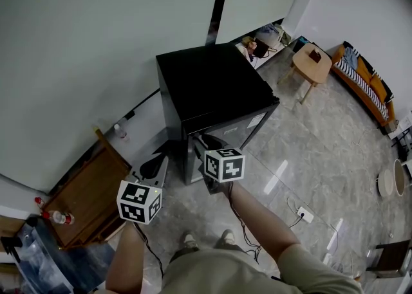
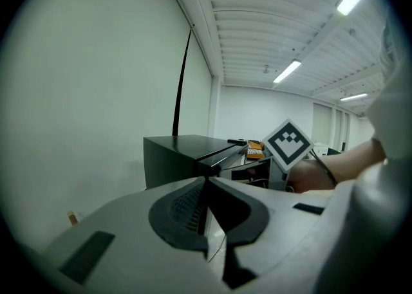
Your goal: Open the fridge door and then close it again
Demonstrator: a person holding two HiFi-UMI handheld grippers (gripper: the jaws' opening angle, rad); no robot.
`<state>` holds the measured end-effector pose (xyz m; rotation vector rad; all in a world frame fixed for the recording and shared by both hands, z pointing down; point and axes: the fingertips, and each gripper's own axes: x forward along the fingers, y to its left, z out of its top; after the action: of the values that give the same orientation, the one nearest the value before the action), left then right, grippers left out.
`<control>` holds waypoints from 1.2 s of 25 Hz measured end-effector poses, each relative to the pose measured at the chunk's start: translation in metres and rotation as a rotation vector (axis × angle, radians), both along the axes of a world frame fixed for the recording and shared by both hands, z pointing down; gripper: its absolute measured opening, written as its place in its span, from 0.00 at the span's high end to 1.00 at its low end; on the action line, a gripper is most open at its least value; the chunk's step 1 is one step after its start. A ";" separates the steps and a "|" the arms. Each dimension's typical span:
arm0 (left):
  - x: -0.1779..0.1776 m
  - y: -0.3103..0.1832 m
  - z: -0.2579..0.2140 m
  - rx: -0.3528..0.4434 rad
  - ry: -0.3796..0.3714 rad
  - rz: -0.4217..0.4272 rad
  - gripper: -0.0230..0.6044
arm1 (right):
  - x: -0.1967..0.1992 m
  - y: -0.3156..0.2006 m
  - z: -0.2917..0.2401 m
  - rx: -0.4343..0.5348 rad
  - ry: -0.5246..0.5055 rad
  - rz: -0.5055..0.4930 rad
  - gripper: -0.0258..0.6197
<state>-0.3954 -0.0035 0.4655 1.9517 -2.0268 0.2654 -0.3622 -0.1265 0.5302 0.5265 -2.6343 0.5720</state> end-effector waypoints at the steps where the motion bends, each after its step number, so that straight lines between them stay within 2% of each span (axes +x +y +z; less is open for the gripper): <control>1: 0.001 0.001 -0.002 0.003 -0.002 0.002 0.94 | 0.002 0.000 -0.006 0.015 -0.003 -0.003 0.80; 9: 0.013 0.008 -0.047 0.083 -0.058 0.008 0.94 | 0.035 0.012 -0.090 0.129 -0.124 -0.011 0.90; 15: 0.040 0.016 -0.093 0.140 -0.215 0.042 0.94 | 0.076 0.030 -0.154 0.260 -0.187 -0.026 0.93; 22: 0.086 0.023 -0.144 0.246 -0.251 0.090 0.94 | 0.141 0.044 -0.210 0.368 -0.244 -0.011 0.95; 26: 0.109 0.026 -0.156 0.259 -0.287 0.107 0.94 | 0.179 0.046 -0.226 0.398 -0.255 0.000 0.95; 30: 0.132 0.021 -0.165 0.288 -0.268 0.135 0.94 | 0.211 0.047 -0.232 0.453 -0.247 0.002 0.95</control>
<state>-0.2634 0.0173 0.3005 2.3442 -2.2027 0.2937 -0.1509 -0.0799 0.2987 0.6205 -3.0128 0.0303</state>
